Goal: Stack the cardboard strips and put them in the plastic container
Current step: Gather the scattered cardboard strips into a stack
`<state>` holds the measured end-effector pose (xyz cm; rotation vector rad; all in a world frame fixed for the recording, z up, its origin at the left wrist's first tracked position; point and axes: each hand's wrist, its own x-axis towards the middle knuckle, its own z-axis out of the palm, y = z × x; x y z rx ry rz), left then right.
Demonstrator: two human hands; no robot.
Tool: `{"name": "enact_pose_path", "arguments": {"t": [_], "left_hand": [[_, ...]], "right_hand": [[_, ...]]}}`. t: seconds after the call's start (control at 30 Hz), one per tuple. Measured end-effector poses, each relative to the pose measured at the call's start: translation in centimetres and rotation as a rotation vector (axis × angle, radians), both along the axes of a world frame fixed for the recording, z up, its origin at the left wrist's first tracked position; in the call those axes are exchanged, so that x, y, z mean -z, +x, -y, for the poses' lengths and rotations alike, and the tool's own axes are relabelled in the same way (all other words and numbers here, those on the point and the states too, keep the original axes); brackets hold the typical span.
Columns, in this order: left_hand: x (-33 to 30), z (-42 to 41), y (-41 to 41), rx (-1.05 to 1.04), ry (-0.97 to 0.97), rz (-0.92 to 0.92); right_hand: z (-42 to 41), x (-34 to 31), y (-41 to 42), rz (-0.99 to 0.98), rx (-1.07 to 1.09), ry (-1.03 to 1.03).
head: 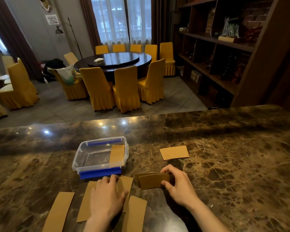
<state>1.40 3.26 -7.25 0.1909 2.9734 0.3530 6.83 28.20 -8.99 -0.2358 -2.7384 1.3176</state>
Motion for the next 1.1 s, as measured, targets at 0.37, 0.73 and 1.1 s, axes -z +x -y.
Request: {"name": "enact_pose_path", "arguments": {"t": [0.37,0.73,1.1], "left_hand": [[-0.4,-1.7,0.3,-0.221,0.342,0.180],[-3.0,-2.7,0.0,0.075,0.717,0.097],[-2.6,-3.4,1.9,0.018,0.612,0.047]], "right_hand": [[-0.9,-0.5,-0.2,0.012,-0.087,-0.085],[0.3,-0.7,-0.7,0.070,-0.145,-0.039],[0.6,0.2,-0.4,0.022,-0.068,-0.037]]}}
